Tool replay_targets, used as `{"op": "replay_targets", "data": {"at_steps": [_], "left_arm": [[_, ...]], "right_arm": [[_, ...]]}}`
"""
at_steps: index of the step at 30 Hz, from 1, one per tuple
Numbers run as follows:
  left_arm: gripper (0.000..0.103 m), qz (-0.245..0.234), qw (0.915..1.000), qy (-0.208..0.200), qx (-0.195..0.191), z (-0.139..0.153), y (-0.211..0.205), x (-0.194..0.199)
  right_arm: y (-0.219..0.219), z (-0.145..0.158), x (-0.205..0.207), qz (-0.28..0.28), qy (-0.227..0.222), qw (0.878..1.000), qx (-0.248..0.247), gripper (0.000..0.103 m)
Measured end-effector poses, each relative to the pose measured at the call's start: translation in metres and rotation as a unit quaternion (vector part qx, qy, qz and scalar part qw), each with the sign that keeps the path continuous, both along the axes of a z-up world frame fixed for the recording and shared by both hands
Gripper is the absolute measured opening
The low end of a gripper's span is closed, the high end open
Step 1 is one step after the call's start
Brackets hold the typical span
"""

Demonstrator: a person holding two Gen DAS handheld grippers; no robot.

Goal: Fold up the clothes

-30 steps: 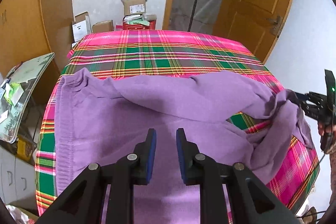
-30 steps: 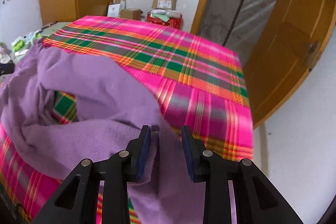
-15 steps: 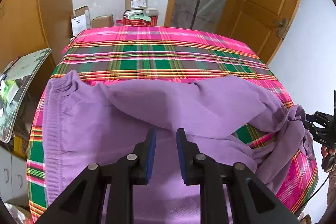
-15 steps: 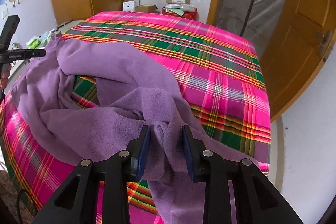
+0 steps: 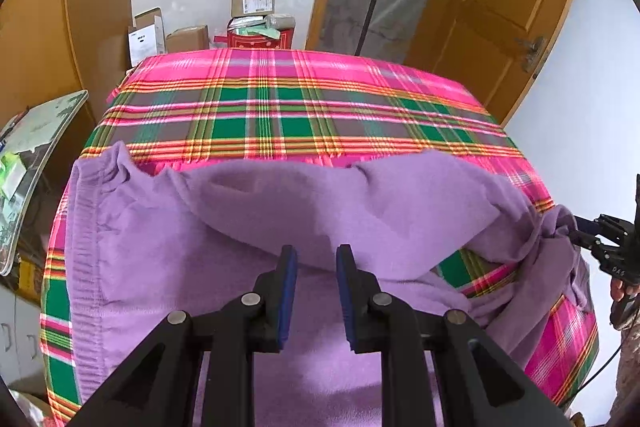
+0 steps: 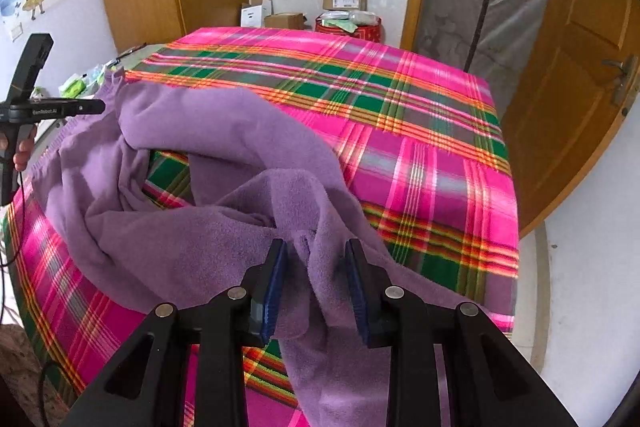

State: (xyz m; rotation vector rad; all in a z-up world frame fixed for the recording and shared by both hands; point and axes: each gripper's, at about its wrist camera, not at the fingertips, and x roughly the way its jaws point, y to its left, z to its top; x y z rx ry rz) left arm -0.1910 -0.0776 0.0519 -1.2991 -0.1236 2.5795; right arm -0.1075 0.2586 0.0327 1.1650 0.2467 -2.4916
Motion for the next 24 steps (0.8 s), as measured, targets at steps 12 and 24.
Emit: {"op": "replay_targets", "data": {"at_steps": [12, 24], "left_arm": [[0.021, 0.055, 0.9983, -0.021, 0.005, 0.006, -0.040, -0.030], [0.025, 0.016, 0.9991, -0.032, 0.022, -0.005, -0.025, -0.043]], "right_arm": [[-0.029, 0.003, -0.069, 0.039, -0.014, 0.999, 0.023, 0.031], [-0.042, -0.024, -0.064, 0.123, -0.098, 0.986, 0.063, 0.031]]}}
